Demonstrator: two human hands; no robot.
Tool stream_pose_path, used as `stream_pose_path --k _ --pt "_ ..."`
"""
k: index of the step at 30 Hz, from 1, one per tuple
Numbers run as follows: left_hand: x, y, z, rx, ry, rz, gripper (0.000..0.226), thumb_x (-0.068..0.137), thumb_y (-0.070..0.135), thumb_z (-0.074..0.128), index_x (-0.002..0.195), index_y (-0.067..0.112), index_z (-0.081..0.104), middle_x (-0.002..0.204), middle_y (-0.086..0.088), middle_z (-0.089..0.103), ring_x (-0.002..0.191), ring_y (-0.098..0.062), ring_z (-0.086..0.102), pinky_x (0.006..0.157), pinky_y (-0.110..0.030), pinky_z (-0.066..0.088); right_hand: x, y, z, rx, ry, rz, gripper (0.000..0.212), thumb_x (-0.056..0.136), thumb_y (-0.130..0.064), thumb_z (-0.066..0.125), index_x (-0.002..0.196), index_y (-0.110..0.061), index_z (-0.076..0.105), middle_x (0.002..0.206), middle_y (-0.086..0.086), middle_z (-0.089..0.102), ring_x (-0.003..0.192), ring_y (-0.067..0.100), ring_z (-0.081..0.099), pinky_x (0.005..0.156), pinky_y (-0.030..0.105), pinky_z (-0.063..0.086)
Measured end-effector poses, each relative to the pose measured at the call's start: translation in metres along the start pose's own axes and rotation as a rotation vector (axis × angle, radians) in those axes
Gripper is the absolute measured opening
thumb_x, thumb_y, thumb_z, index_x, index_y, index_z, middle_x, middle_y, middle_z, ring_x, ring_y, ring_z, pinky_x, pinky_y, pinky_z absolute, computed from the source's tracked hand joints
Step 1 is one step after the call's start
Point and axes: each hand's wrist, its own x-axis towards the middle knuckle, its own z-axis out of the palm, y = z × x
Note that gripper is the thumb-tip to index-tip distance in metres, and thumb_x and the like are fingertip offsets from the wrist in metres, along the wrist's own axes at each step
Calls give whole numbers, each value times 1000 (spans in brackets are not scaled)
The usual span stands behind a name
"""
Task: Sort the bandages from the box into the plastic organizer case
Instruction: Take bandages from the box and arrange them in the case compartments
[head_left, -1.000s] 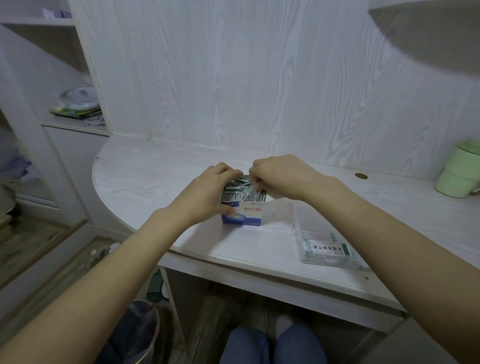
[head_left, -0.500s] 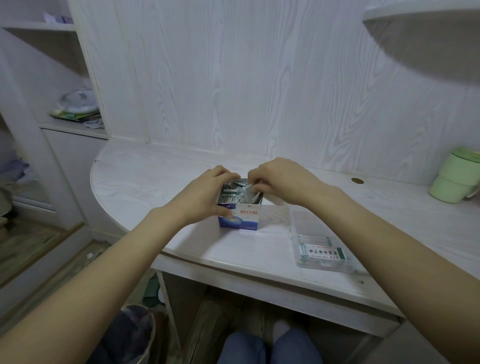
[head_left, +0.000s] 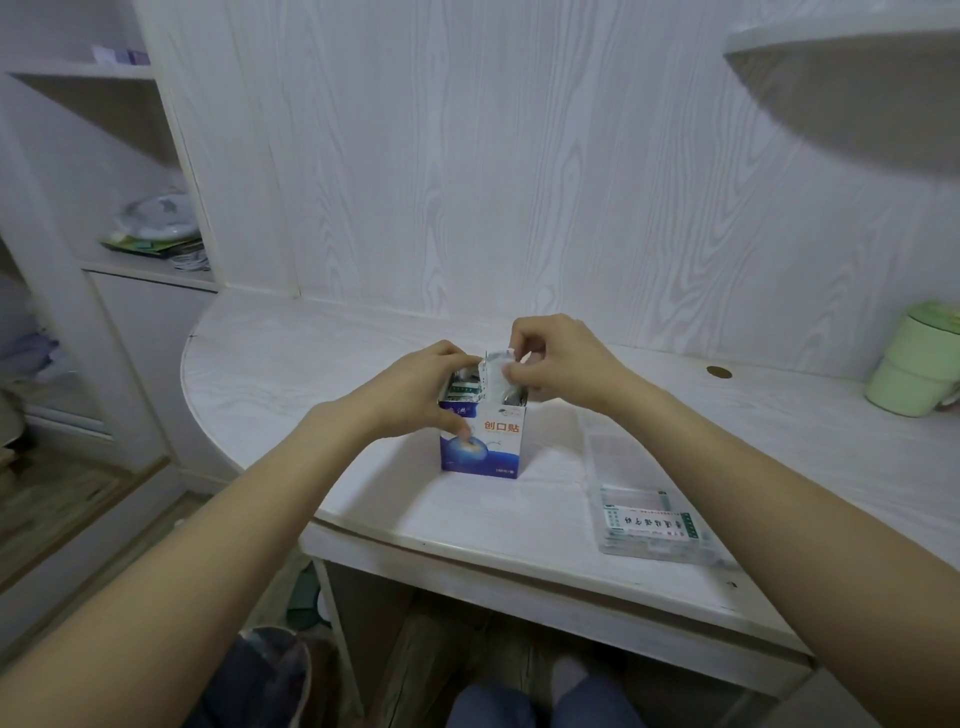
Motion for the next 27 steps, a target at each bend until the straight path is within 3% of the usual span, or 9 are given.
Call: stream_pose_path --k 3,5,7,9,10,13,17,20,27 --pt "3 -2 0 -17 1 -8 74 72 26 81 136 19 46 127 0 47 104 -12 48 80 -17 34 5 0 0 98 0 19 18 83 -2 65 81 -17 55 73 0 64 67 13 64 44 20 48" --pt "4 -4 2 -36 -5 -17 74 73 27 80 137 19 45 134 -1 46 119 -17 46 88 -19 35 8 -1 -1 162 35 14 20 83 0 65 92 -17 60 70 -2 63 58 7 60 43 17 41" --pt "2 -4 3 -138 -26 -15 82 74 33 78 143 21 36 149 4 35 143 -17 19 112 -27 21 10 -3 -4 255 119 -3 18 83 1 65 91 -15 64 70 -2 64 58 6 61 49 17 45" --pt "-2 4 0 -334 47 -51 89 75 44 74 148 31 25 157 11 14 144 -6 -7 118 -34 2 9 -6 -9 359 213 -5 15 84 0 65 88 -14 65 72 1 66 62 6 63 53 18 48" --pt "-4 10 -3 -427 126 -62 86 77 49 70 148 35 24 157 13 9 141 -1 -7 117 -35 3 8 -7 -12 420 250 -2 14 84 0 65 88 -14 66 72 1 67 63 5 63 53 18 48" --pt "-5 35 -14 -691 288 1 57 91 49 52 143 33 37 149 14 34 135 2 29 112 -25 25 -2 -8 -18 635 284 33 12 85 -2 65 89 -12 66 70 -2 68 65 6 64 53 18 47" --pt "-5 60 -13 -939 175 -43 34 103 34 29 115 26 60 111 -1 69 96 -10 66 89 -27 49 -23 -3 -24 789 239 128 11 87 0 62 89 -11 65 68 -1 66 66 7 64 54 18 47" --pt "-9 73 -3 -1060 44 -52 39 104 26 28 109 10 63 95 -9 72 75 -17 67 71 -26 53 -40 3 -29 823 244 157 11 88 1 59 91 -8 64 71 4 66 66 10 65 56 18 48" --pt "-10 100 25 -970 53 -44 29 102 18 38 94 12 66 71 0 72 57 -8 64 56 -17 50 -82 22 -41 784 237 257 10 84 -6 67 94 -11 67 73 -1 68 66 7 62 58 17 47"
